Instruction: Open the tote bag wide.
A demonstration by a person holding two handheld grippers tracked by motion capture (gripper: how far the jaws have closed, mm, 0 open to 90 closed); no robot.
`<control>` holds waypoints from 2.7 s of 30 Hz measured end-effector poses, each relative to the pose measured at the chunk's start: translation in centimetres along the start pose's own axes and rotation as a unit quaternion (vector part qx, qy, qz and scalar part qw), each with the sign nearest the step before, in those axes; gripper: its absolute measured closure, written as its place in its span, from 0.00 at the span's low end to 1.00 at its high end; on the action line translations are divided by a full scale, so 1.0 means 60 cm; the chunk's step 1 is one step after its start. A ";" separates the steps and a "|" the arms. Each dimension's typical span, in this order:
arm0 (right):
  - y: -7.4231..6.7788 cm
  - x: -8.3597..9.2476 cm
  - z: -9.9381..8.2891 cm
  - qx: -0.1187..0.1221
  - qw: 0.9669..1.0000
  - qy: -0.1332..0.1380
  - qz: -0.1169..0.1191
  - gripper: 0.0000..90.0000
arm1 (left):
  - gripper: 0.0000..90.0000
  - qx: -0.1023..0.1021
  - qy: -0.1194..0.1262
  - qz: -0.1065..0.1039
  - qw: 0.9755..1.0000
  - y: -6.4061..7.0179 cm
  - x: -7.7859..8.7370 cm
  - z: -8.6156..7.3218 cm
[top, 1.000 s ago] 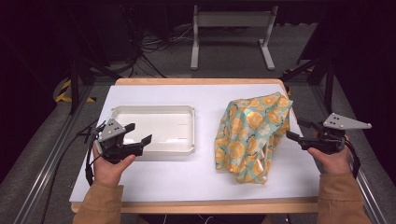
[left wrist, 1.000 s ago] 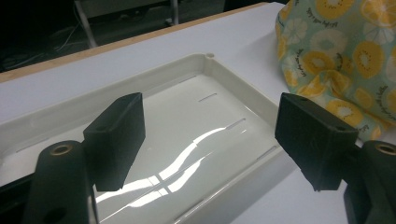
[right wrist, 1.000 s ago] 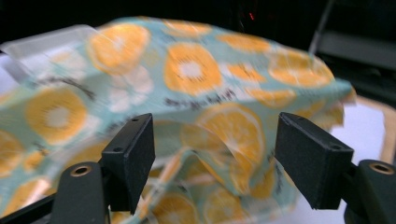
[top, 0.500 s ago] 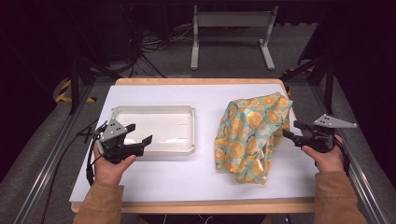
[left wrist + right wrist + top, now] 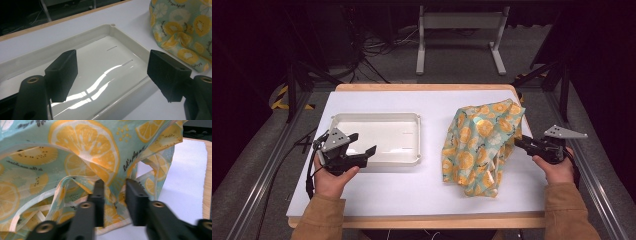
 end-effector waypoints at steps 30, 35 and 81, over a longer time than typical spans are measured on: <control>-0.037 0.089 0.077 0.044 0.993 0.110 -0.008 1.00 | 0.28 -0.003 -0.003 -0.004 1.000 0.003 -0.002 0.000; -0.044 0.100 0.086 0.048 0.991 0.126 -0.006 1.00 | 0.28 -0.004 -0.004 -0.003 1.000 0.004 -0.002 0.000; -0.130 0.125 0.250 0.139 0.978 0.142 0.065 1.00 | 0.26 -0.011 0.005 -0.040 0.999 0.037 0.008 0.026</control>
Point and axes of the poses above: each handheld gripper's, and its own axes: x roughly backward along the jaws, z roughly out of its top, y roughly to its right, the point moved 3 cm from there along -x, roughly forward along the jaws, and after that the axes turned 2 degrees about x, right-handed, at the moved point
